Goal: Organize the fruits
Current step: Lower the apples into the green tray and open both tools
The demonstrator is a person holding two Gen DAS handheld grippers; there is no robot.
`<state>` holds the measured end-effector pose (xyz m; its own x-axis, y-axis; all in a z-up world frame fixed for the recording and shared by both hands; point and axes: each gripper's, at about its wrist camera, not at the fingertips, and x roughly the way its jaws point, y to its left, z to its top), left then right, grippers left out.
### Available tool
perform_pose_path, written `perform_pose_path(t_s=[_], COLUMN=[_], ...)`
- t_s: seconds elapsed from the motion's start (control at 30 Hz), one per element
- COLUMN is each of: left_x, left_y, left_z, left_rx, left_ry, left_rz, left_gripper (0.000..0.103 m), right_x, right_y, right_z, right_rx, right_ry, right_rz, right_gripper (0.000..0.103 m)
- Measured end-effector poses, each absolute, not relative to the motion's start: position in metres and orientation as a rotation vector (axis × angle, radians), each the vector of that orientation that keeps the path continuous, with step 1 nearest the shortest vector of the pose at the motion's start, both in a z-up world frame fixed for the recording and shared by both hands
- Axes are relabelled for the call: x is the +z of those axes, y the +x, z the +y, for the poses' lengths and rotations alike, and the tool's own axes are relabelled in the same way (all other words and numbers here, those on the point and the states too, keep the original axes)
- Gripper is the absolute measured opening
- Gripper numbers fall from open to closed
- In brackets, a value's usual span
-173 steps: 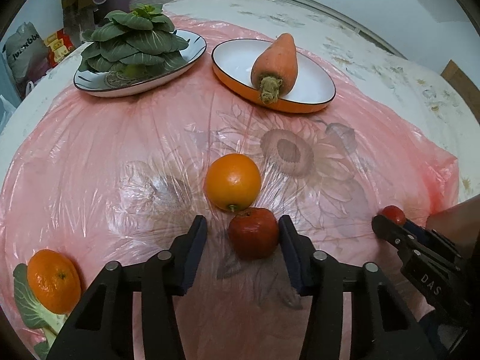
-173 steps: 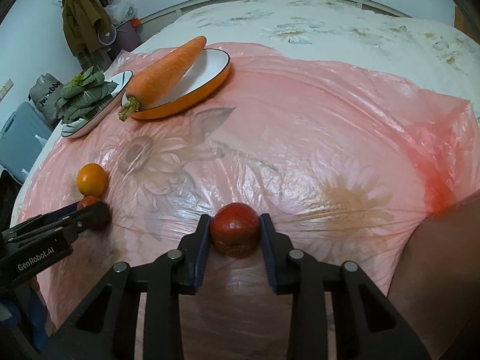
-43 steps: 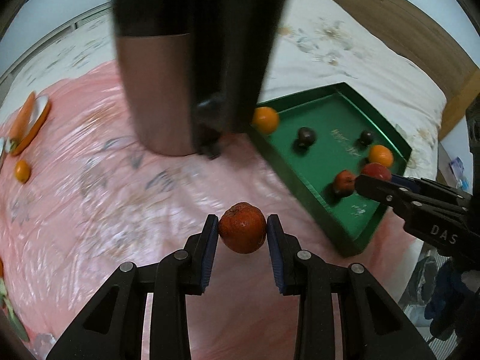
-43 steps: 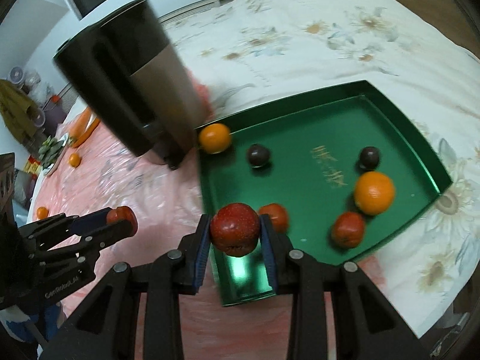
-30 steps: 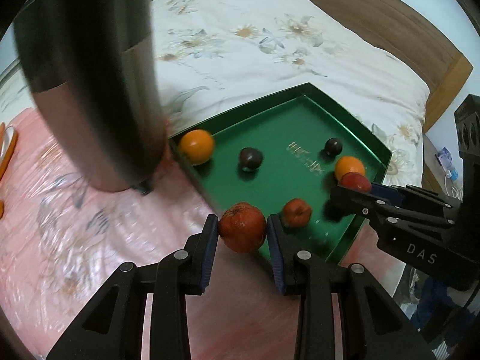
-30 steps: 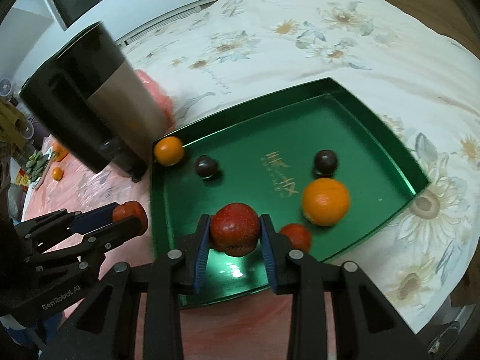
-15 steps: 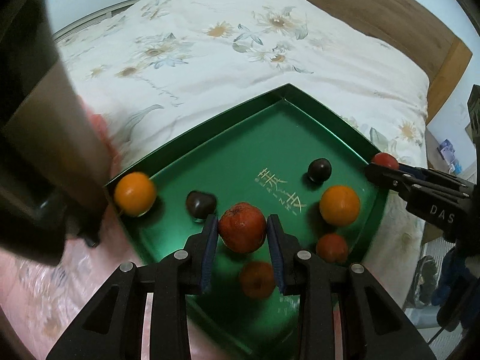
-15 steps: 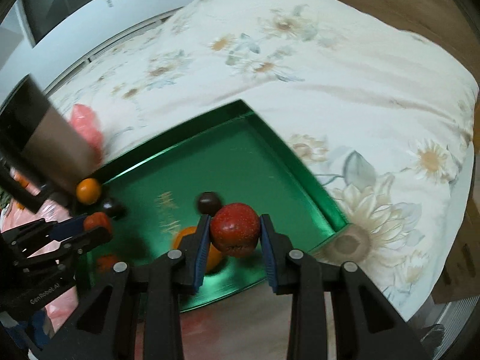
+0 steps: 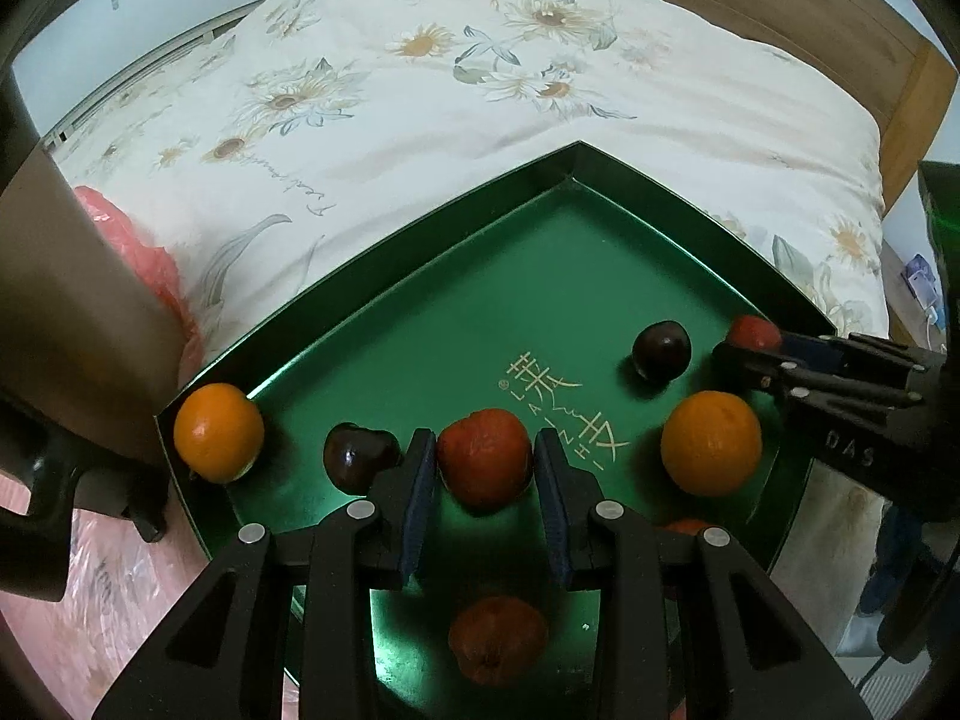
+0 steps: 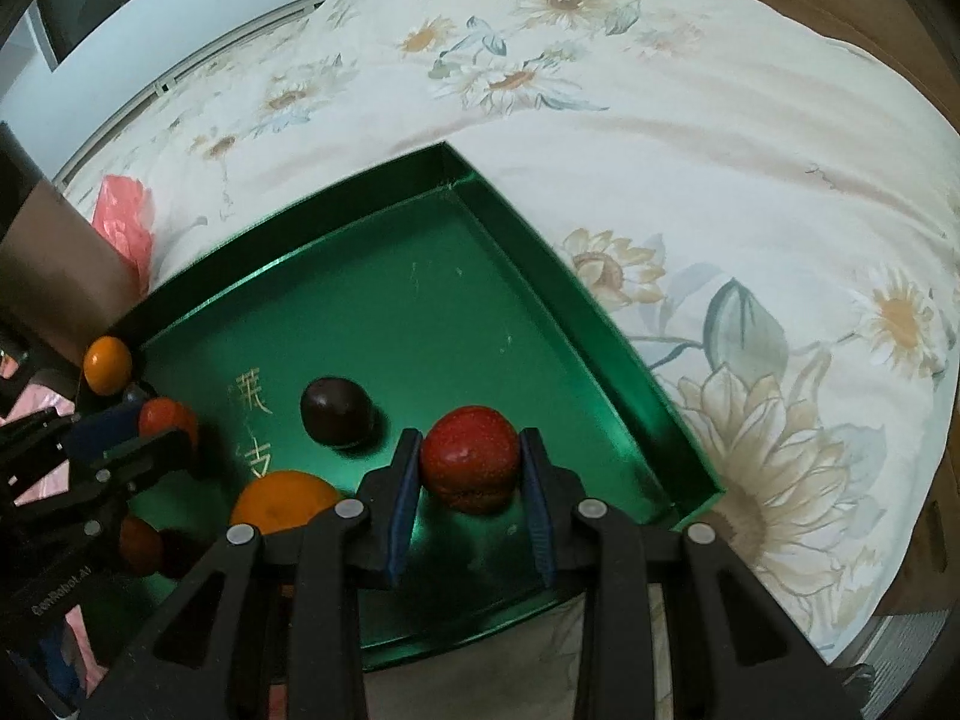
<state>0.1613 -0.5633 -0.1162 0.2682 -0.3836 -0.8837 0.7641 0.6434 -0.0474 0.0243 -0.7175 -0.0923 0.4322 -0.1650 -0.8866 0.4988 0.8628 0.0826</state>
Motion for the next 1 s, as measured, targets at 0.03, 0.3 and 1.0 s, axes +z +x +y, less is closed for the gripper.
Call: perform_pose_path(t_s=[0.03, 0.3, 1.0], left_x=[-0.117, -0.121, -0.091], left_y=[0.161, 0.159, 0.146], left_z=[-0.563, -0.560, -0.523], left_rx=[-0.811, -0.794, -0.823], left_ry=[0.435, 0.456, 0.388], left_rz=[1.040, 1.061, 1.008], left_gripper=[0.029, 0.030, 0.054], right_x=[-0.093, -0.092, -0.060], right_y=[0.024, 0.023, 0.022], right_z=[-0.717, -0.713, -0.685], right_rx=[-0.428, -0.440, -0.529], right_ry=[0.357, 0.349, 0.240], right_rz=[1.045, 1.044, 0.994], right_gripper=[0.051, 0.062, 0.103])
